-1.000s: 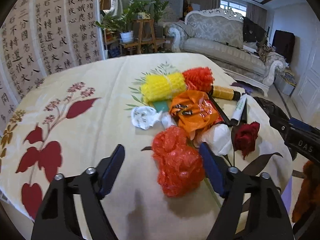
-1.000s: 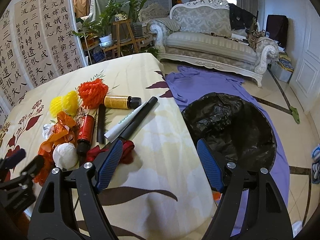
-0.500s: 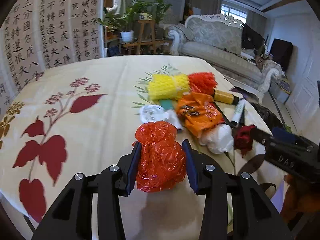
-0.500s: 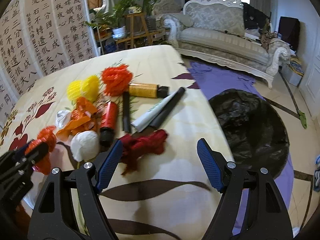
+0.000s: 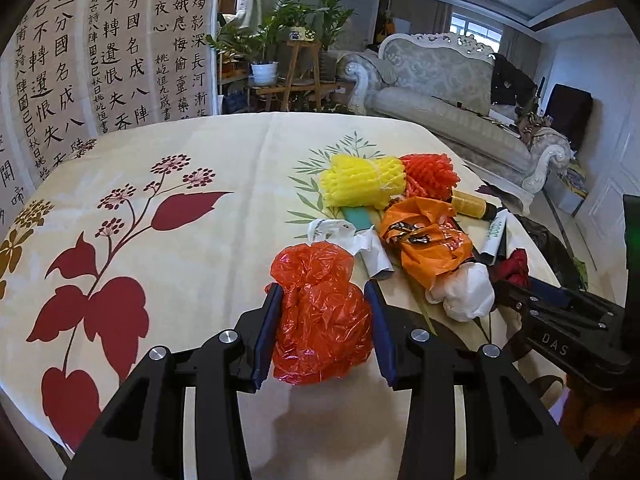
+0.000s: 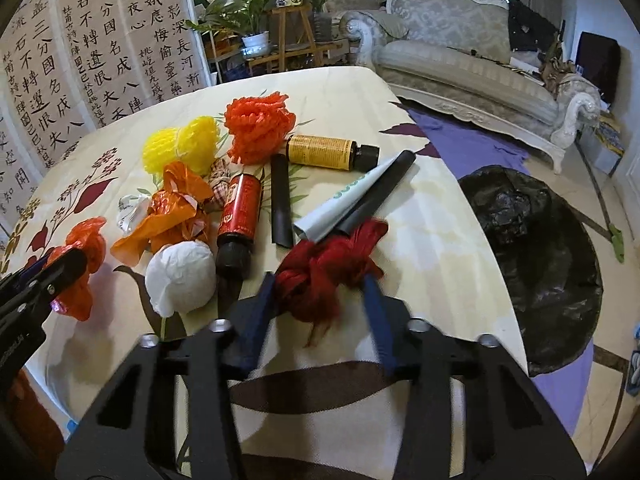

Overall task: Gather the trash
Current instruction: 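Grasp the red plastic bag with the left tool while the right tool grasps the red ribbon, then carry both items over the black bin and open both tools to drop them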

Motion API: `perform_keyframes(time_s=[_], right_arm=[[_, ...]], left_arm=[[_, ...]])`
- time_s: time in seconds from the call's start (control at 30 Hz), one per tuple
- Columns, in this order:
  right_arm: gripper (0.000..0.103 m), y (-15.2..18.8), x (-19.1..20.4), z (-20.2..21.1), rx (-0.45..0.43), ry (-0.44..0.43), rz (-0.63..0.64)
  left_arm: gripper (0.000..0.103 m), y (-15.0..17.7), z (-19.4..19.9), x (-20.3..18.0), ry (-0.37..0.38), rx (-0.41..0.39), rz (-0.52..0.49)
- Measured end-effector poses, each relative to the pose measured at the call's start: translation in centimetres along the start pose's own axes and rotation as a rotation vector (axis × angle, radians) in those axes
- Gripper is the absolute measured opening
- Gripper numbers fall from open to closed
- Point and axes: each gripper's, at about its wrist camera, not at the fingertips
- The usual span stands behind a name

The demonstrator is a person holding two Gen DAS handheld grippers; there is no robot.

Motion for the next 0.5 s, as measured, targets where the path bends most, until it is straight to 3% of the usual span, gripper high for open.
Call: perform_keyframes(time_s=[0.1, 0.5], right_arm=[[0.022, 0.2, -0.2, 0.2, -0.007, -0.004, 0.002], [0.022, 0.4, -1.4, 2.7, -0.068, 0.003, 0.001]], left_arm=[[0.042, 0.0, 0.1, -0.3, 0.012, -0.001, 0.0], [0.042, -0.6, 1.1, -3.1, 0.065, -0.022, -0.043]])
Point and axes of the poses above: each gripper's, at about its wrist camera, not at the fingertips, and z roughly against the way its jaws point, x to its left, y to its underside, and after that the axes turned 7 degrees about x, right-handed
